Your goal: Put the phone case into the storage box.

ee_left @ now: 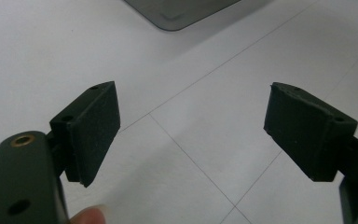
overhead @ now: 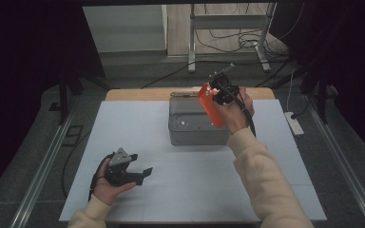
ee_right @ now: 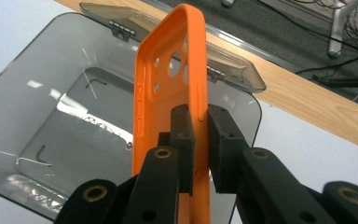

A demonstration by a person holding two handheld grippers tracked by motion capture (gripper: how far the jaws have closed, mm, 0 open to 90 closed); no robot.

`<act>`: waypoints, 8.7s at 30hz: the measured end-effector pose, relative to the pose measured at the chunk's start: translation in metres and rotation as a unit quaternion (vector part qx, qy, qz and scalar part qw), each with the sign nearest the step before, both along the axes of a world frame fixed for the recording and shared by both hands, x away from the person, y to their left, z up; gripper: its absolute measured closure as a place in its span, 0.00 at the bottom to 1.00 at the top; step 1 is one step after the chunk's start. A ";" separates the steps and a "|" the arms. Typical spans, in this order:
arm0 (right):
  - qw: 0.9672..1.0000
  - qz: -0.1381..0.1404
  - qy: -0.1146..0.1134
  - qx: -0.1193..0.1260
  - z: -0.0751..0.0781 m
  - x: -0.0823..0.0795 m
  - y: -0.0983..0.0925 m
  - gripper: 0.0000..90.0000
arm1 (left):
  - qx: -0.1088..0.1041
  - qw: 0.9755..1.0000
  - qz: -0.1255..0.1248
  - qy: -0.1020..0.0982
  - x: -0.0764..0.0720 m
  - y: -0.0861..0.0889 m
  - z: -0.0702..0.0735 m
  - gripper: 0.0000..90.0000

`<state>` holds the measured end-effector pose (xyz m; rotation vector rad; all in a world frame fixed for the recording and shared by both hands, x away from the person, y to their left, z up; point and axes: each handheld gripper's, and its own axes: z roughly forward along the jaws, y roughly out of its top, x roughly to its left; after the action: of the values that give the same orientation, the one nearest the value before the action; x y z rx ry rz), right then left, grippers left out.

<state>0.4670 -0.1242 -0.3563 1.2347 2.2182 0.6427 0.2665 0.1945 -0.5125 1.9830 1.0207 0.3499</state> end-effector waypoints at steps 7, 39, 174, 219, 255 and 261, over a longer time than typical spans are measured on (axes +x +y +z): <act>1.000 -0.008 0.005 -0.006 -0.002 0.003 0.002 0.90 | -0.003 1.000 -0.002 0.000 0.000 0.001 0.000 0.20; 0.997 -0.054 0.029 -0.047 -0.016 0.016 0.002 0.90 | -0.003 1.000 -0.019 0.004 -0.001 -0.003 0.000 0.19; 0.977 -0.111 0.080 -0.162 -0.090 0.040 0.009 0.89 | -0.007 1.000 -0.025 0.001 -0.001 -0.003 0.000 0.19; 0.991 -0.057 0.029 -0.115 -0.070 0.027 0.011 0.57 | -0.009 1.000 -0.025 0.002 -0.001 -0.003 0.000 0.19; 0.963 0.198 -0.051 0.173 -0.068 -0.092 -0.072 0.30 | -0.011 1.000 -0.009 -0.002 -0.003 0.002 -0.002 0.19; 0.955 0.221 -0.060 0.189 -0.079 -0.117 -0.091 0.30 | -0.014 1.000 -0.004 -0.003 -0.004 0.002 -0.003 0.19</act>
<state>0.3504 -0.2153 -0.4349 0.8252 2.3502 1.3321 0.2629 0.1968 -0.5157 1.9591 1.0084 0.3335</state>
